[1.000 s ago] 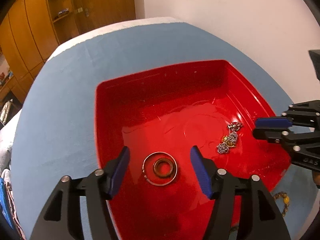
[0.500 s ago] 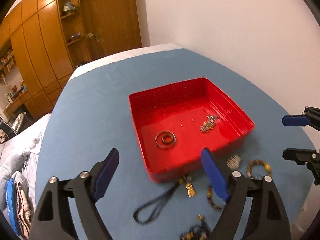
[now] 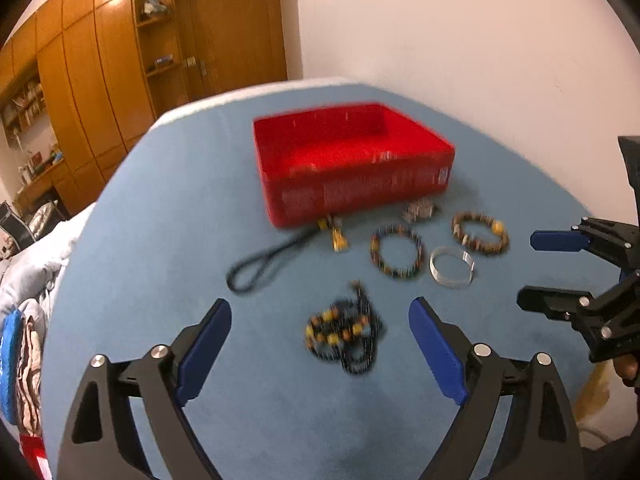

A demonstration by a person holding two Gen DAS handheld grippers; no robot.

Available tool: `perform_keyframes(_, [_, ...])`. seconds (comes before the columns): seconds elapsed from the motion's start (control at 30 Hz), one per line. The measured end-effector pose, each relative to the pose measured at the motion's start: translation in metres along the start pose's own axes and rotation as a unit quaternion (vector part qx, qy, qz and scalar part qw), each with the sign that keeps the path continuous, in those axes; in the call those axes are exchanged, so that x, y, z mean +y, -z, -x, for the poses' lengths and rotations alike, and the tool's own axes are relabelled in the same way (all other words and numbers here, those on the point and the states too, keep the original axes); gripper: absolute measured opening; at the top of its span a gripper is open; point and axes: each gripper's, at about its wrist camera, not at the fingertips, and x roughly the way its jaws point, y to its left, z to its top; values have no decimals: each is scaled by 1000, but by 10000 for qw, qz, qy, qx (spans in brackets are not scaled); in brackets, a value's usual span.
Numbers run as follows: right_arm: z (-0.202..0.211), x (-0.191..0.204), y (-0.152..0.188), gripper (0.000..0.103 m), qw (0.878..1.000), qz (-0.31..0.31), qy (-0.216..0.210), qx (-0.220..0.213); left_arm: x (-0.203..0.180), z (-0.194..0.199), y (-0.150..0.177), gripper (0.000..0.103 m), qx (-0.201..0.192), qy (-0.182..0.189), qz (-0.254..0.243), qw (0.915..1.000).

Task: Organize jewelry
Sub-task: 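Grasp the black-and-amber bead necklace with the left tool while the right tool grasps the thin silver bangle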

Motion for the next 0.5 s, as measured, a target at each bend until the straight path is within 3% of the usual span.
perform_keyframes(0.2, [-28, -5, 10, 78, 9995, -174, 84, 233, -9, -31, 23, 90, 397, 128, 60, 9991])
perform_keyframes(0.5, [-55, -1, 8, 76, 9990, 18, 253, 369, -6, -56, 26, 90, 692, 184, 173, 9973])
